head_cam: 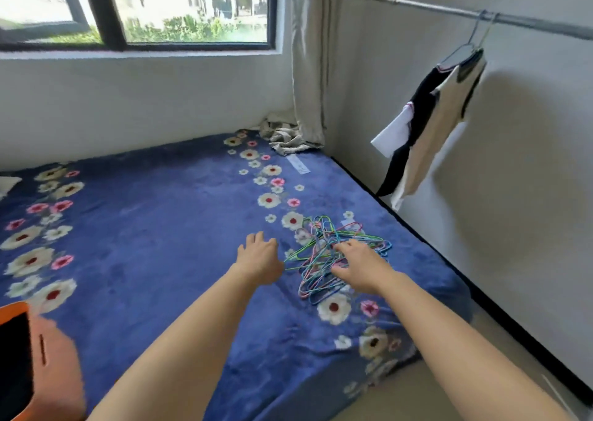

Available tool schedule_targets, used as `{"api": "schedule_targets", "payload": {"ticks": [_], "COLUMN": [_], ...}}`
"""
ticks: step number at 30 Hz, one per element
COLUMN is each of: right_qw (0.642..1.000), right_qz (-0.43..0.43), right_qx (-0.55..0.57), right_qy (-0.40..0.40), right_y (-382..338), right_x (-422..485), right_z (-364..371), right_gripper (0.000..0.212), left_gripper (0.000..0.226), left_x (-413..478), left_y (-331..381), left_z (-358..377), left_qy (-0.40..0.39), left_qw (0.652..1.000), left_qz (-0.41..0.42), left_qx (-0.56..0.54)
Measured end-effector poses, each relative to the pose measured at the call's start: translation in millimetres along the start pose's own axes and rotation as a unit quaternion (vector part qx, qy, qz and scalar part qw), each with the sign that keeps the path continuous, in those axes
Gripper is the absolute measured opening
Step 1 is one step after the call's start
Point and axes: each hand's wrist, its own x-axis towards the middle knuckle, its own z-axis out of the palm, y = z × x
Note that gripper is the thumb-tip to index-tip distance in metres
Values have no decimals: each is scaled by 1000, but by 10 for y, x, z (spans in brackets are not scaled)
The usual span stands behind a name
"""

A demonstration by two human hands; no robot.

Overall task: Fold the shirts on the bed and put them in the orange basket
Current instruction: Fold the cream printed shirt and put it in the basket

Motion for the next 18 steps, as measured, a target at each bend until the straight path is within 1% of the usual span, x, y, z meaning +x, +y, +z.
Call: {"api": "schedule_targets", "payload": {"ticks": [1, 2, 4, 10, 13, 18], "right_qw": [1000, 999, 997, 987, 980, 976], "right_qz": [16, 40, 62, 121, 138, 142], "right_qx": [-4, -3, -11, -49, -96, -116], "right_qy": [9, 25, 33, 91, 108, 120], "right_y": [169, 484, 724, 1851, 2346, 3131], "right_x": [-8, -32, -7, 298, 593, 1100], "right_z": [-88, -251, -417, -1142, -1518, -2218], "right_gripper": [55, 55, 55, 57, 54, 50], "left_gripper": [48, 49, 49, 51, 53, 48], "left_x": [67, 223, 356, 1189, 1694, 2606], "left_y": [191, 543, 817, 2031, 2470, 3155], "left_z": [-40, -96, -171, -459, -625, -1007], "left_qy": [8, 22, 40, 100, 124, 140], "left_qw": [1000, 999, 997, 983, 977, 976], "left_qz": [11, 38, 61, 150, 167, 165], "left_qx": [-6, -3, -2, 36, 46, 23]}}
